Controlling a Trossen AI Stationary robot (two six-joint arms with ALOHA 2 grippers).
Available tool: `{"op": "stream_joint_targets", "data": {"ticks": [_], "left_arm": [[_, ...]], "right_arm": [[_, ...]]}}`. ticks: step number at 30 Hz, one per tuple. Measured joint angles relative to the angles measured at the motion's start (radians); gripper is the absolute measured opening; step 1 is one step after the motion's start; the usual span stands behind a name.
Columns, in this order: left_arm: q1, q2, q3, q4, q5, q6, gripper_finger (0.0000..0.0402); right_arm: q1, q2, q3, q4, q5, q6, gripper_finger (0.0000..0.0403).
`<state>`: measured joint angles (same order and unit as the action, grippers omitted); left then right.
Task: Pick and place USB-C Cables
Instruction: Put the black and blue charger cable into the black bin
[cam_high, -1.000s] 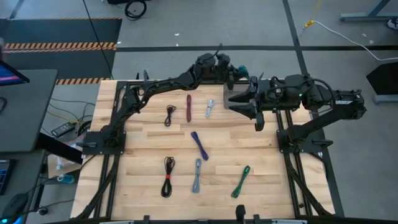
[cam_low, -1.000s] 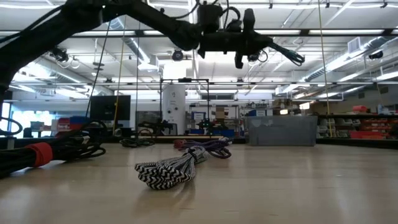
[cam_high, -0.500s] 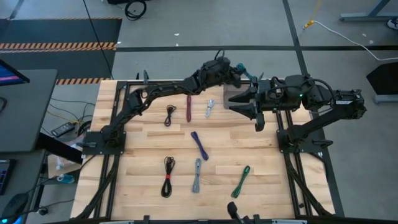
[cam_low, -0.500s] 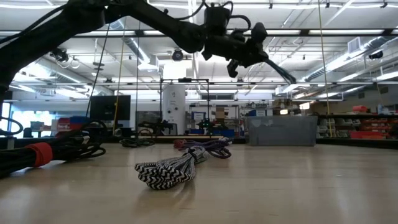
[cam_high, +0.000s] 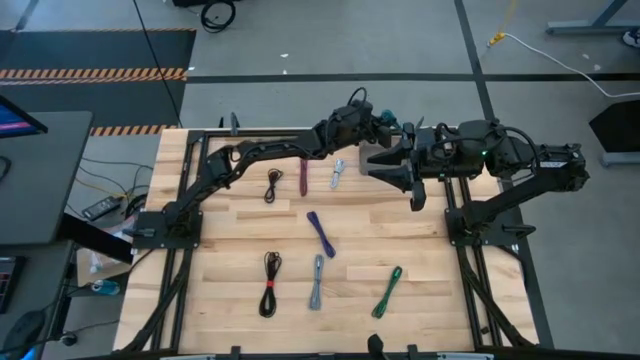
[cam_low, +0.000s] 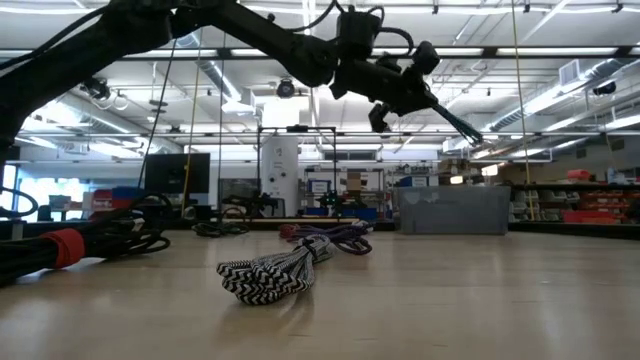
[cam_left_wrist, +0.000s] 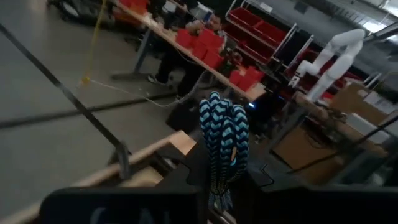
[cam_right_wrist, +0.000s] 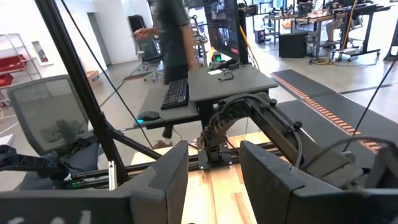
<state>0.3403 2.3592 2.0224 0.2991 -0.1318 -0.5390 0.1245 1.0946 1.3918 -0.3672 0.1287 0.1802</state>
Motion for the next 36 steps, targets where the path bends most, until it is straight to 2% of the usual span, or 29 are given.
{"op": "stream_joint_targets", "data": {"ticks": [4,14,26,32,36], "left_arm": [[-0.005,0.013,-0.001,-0.062,-0.001,-0.028,0.0038],[-0.01,0.013,0.0,-0.221,-0.04,0.036,0.0038],[-0.017,0.014,-0.001,-0.242,-0.002,0.087,0.0038],[-0.019,0.014,-0.001,-0.246,0.008,0.081,0.009],[-0.018,0.014,-0.001,-0.239,0.032,0.087,0.01]], "right_arm": [[0.012,0.0,0.0,0.001,-0.002,-0.001,0.0152],[0.034,0.0,0.0,0.018,-0.002,-0.027,0.0152],[0.034,0.0,0.0,0.027,-0.001,-0.033,0.0152],[0.034,0.0,0.0,0.039,0.0,-0.042,0.0152],[0.034,0.0,0.0,0.04,0.0,-0.043,0.0152]]}}
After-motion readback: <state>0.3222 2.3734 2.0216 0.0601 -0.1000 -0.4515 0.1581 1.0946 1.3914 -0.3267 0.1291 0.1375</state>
